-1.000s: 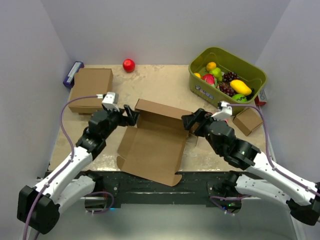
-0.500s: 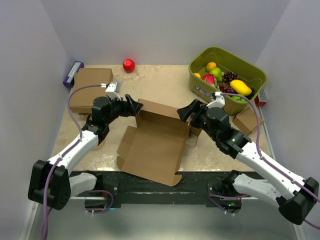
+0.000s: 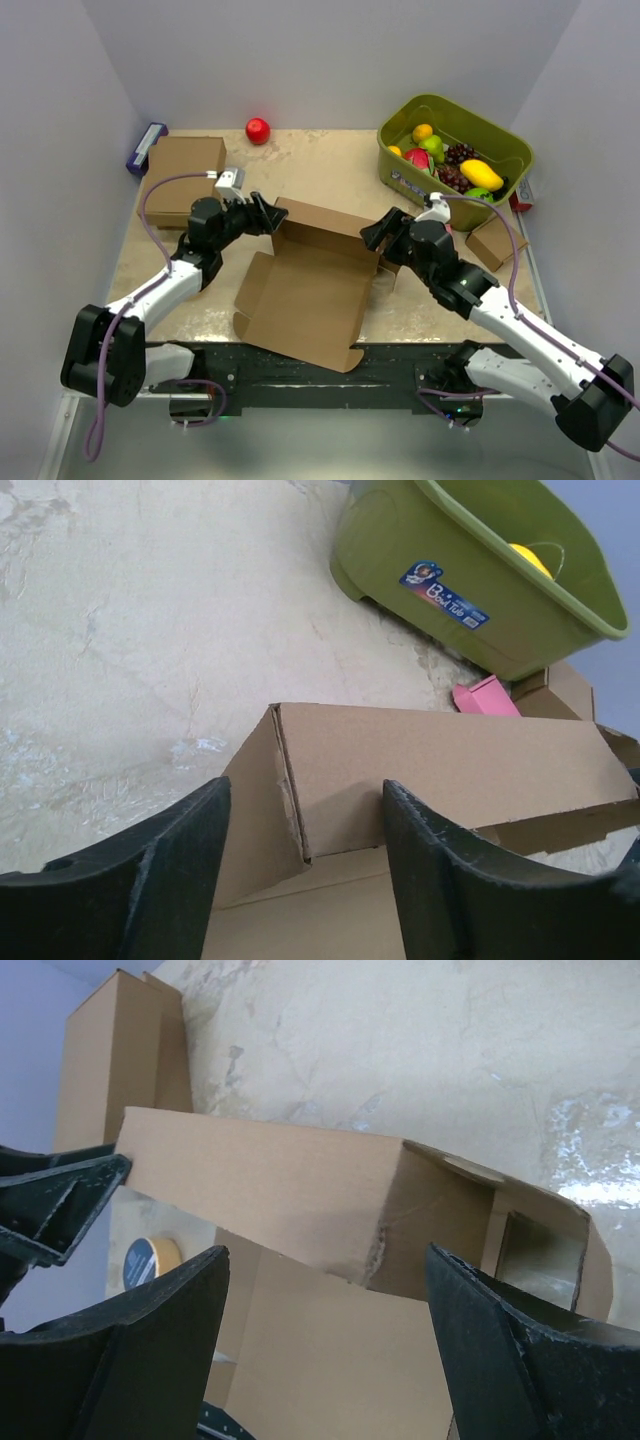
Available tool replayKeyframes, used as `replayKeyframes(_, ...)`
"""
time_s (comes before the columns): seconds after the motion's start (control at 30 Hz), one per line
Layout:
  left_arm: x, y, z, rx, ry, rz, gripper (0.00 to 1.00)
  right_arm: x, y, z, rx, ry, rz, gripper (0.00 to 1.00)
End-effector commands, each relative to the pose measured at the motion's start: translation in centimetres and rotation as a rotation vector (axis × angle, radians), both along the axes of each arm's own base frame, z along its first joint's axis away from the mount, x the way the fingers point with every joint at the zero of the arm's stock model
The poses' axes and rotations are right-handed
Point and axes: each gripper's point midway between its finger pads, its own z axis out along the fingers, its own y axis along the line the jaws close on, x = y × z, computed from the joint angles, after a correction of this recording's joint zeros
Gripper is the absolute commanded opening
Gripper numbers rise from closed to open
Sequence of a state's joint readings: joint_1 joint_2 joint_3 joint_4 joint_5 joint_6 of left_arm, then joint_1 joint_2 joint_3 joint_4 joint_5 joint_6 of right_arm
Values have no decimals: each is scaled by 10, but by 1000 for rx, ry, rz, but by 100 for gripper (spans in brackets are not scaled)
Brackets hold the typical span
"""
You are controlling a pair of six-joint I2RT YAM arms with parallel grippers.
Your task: Fold the paper box
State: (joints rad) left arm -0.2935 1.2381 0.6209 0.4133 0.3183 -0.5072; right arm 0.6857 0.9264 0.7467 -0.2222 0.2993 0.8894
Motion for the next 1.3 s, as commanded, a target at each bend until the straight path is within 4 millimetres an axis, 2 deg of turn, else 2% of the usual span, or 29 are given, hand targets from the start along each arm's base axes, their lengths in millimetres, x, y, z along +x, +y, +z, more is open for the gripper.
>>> replayKeyframes(0.0, 3, 0, 5, -26, -52, -5, 62, 5, -9, -4, -7, -1, -51, 81)
replayKeyframes(0.37, -10, -6, 2, -67, -86, -53, 47, 18, 9, -2, 114, -35, -17, 78)
replayKeyframes(0.53, -21, -9, 0, -95, -84, -75, 44, 19, 15, 7, 220, -70, -21, 74)
replayKeyframes(0.77, -38, -17, 1, -117, -85, -106, 43, 21, 22, 3, 307, -66, -22, 67)
replayKeyframes(0.83, -42, -18, -2, -117, -76, -108, 43, 22, 23, 7, 351, -76, -31, 66)
replayKeyframes(0.97, -52, -21, 1, -121, -78, -114, 43, 24, 23, 7, 379, -79, -44, 63)
replayKeyframes(1.1, -58, -23, 8, -120, -89, -118, 45, 25, 24, 10, 400, -81, -44, 55)
replayKeyframes(1.13, -59, -23, 5, -105, -75, -116, 49, 25, 23, 10, 399, -82, -47, 54)
replayKeyframes(1.2, -59, -21, 15, -99, -94, -102, 55, 26, 22, 9, 398, -79, -50, 51)
replayKeyframes(1.23, -59, -18, 11, -78, -72, -83, 59, 27, 21, 9, 398, -82, -55, 46)
replayKeyframes(1.27, -60, -17, 21, -79, -91, -78, 61, 26, 20, 6, 398, -77, -56, 43)
